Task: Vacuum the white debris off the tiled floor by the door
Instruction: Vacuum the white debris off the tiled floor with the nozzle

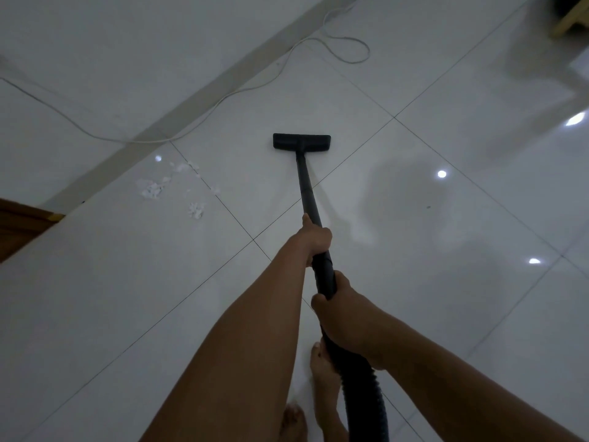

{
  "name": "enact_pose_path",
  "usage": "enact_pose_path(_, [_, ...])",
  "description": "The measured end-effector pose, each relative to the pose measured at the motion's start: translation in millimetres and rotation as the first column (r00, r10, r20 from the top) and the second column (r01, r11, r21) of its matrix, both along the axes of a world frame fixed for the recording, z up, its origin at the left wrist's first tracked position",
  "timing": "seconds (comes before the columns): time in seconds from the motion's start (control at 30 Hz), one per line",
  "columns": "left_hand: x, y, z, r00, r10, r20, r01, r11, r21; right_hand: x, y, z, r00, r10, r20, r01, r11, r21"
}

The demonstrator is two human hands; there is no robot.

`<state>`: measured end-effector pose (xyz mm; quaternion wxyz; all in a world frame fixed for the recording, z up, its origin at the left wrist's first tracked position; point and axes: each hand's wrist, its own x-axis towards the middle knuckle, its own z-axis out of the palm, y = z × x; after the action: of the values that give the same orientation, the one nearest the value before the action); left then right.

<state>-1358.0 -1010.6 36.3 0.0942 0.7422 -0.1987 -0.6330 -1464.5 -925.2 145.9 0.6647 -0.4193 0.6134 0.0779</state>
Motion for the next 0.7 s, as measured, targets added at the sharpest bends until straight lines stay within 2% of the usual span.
enact_pose_path(0.37, [10.0,47.6,29.0,0.994,0.106,0.002,-0.106,0.994,0.005,6.8,33.7,40.4,0.991,0.127,-0.048,-0.129,0.991,-0.032])
enact_pose_path(0.57, [5.0,109.2,46.7,0.978,0.207,-0.024,-0.207,0.978,0.014,1.2,84.4,60.4,0.983,0.168,-0.069,-0.167,0.986,0.027])
enact_pose_path(0.7, [-1.3,155.1,54.9,0.959,0.277,-0.050,-0.277,0.961,0.014,-5.5,123.9,62.9,0.949,0.284,-0.141,-0.295,0.953,-0.065])
